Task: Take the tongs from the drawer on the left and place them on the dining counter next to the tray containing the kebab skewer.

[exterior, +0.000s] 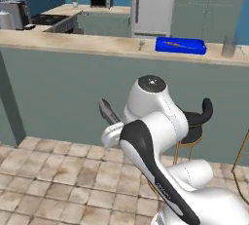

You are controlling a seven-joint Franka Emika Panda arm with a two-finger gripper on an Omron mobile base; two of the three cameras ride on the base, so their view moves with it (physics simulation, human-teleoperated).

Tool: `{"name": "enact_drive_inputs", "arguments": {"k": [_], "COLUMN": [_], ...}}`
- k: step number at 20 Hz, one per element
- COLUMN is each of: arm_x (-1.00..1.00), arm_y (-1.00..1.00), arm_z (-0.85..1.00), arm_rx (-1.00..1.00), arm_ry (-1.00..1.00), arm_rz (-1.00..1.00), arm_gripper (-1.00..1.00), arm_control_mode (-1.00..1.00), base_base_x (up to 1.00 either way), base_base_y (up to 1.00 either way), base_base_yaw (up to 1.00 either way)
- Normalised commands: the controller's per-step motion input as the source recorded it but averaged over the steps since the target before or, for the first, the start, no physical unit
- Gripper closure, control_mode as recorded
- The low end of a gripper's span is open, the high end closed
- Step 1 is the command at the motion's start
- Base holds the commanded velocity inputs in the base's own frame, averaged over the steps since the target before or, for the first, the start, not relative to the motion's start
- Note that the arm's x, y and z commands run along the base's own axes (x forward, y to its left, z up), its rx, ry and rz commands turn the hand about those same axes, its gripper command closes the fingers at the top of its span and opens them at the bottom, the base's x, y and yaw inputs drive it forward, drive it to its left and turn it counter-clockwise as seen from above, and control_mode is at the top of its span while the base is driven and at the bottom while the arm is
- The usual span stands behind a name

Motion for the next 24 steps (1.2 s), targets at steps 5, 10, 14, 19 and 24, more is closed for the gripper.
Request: {"name": "enact_drive_inputs", "arguments": {"k": [5,10,14,19,24], "arm_x": [0.00,0.00,0.00,0.00,0.00], "arm_y": [0.00,0.00,0.00,0.00,0.00], "arm_z": [0.00,0.00,0.00,0.00,0.00], "arm_rx": [0.00,0.00,0.00,0.00,0.00], "arm_ry": [0.00,0.00,0.00,0.00,0.00], "arm_rz": [0.00,0.00,0.00,0.00,0.00], "arm_gripper": [1.00,1.00,1.00,1.00,1.00], "arm_control_mode": [1.00,1.00,1.00,1.00,1.00], "base_base_x": [0.33,0.32,0.08,0.13,0.59], "base_base_y": [0.86,0.58,0.00,-0.10,-0.52], "base_base_yaw": [-0.50,-0.47,-0.13,0.00,-0.14]}}
